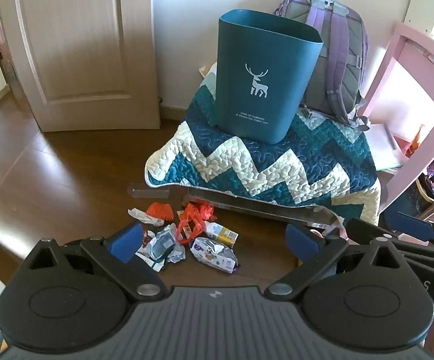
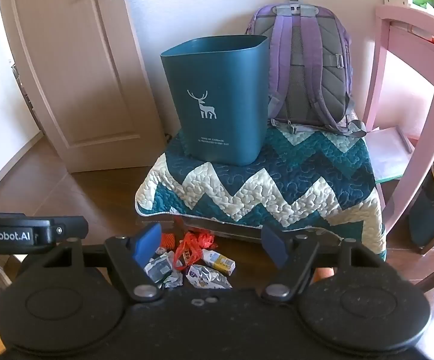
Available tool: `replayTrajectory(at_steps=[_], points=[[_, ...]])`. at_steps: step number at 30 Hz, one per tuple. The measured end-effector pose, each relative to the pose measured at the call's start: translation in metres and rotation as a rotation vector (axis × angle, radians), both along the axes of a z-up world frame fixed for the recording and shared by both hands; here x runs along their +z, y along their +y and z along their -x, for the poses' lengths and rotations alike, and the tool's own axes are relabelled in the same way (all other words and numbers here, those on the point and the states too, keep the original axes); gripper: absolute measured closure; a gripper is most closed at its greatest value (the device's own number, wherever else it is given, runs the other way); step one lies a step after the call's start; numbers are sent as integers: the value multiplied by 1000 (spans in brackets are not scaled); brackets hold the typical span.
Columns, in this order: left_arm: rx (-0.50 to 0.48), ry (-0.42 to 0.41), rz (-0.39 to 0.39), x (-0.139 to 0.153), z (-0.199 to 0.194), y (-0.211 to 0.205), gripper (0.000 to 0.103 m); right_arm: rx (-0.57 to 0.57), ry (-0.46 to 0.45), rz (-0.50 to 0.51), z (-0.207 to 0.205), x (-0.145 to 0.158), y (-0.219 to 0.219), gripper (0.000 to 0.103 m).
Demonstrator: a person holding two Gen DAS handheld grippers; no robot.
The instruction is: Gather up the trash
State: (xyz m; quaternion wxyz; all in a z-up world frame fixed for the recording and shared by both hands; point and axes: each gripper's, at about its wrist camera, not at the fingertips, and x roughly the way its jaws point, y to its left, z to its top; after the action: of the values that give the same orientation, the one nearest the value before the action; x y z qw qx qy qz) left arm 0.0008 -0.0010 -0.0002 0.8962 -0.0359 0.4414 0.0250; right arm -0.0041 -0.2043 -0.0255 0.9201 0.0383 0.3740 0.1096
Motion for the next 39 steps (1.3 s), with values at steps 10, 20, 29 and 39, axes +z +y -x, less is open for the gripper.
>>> replayTrajectory(at_steps=[10, 20, 29, 39], points=[[-2, 6, 32, -1, 2, 2, 1, 2, -3, -1, 1, 2, 3, 30], [1, 2, 40, 3, 0, 5, 1, 3, -6, 2, -1, 3, 7, 30], [4, 6, 43, 4, 0, 7, 1, 2, -4, 3, 2, 4, 6, 30], [6, 5, 45, 2, 1, 8, 1, 3, -5, 4, 2, 3, 7, 30]])
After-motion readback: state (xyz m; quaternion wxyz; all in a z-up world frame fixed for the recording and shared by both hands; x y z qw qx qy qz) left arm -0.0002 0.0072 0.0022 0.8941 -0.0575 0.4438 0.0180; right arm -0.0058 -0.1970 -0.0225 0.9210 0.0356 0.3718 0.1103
